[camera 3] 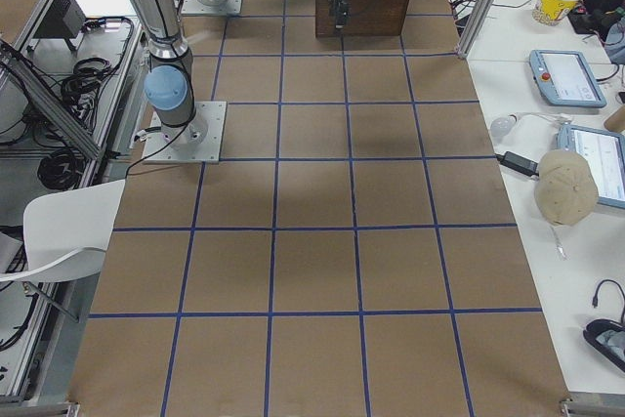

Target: Open drawer and put corn inside

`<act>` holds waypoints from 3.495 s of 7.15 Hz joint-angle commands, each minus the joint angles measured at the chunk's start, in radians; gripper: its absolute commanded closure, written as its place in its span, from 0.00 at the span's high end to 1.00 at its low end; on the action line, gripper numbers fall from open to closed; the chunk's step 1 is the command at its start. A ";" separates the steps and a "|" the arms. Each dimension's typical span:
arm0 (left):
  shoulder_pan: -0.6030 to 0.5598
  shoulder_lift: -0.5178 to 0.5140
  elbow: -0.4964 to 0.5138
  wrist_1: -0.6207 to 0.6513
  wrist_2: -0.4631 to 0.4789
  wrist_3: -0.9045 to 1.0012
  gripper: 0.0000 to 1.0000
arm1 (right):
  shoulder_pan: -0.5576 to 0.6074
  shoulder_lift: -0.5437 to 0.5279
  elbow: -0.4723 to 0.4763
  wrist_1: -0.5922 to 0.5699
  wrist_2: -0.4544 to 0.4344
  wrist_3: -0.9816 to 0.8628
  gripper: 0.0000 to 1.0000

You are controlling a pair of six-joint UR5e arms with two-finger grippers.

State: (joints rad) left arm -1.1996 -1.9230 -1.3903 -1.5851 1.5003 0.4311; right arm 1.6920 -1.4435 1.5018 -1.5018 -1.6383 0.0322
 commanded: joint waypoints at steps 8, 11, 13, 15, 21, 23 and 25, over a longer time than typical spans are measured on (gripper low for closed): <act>0.000 -0.073 -0.035 0.079 -0.089 0.017 0.27 | 0.000 0.000 0.000 0.000 0.000 0.000 1.00; 0.002 -0.070 -0.035 0.077 -0.088 0.006 1.00 | 0.000 0.000 0.000 0.000 0.000 0.000 1.00; 0.002 -0.053 -0.030 0.077 -0.078 0.005 1.00 | 0.000 0.000 0.000 0.000 0.000 0.000 1.00; 0.006 -0.031 -0.019 0.068 -0.071 0.005 1.00 | 0.000 0.000 0.000 0.000 0.000 0.000 1.00; -0.101 0.048 0.105 -0.072 0.072 -0.162 1.00 | 0.000 0.000 0.000 0.000 0.000 0.000 1.00; -0.207 0.091 0.094 -0.075 0.080 -0.195 1.00 | 0.000 0.000 0.000 0.000 0.000 0.000 1.00; -0.265 0.134 0.054 -0.088 0.069 -0.213 1.00 | 0.000 0.000 0.000 0.000 0.000 0.000 1.00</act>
State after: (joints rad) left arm -1.4255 -1.8159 -1.3118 -1.6691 1.5765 0.2336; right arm 1.6920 -1.4435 1.5018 -1.5018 -1.6383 0.0322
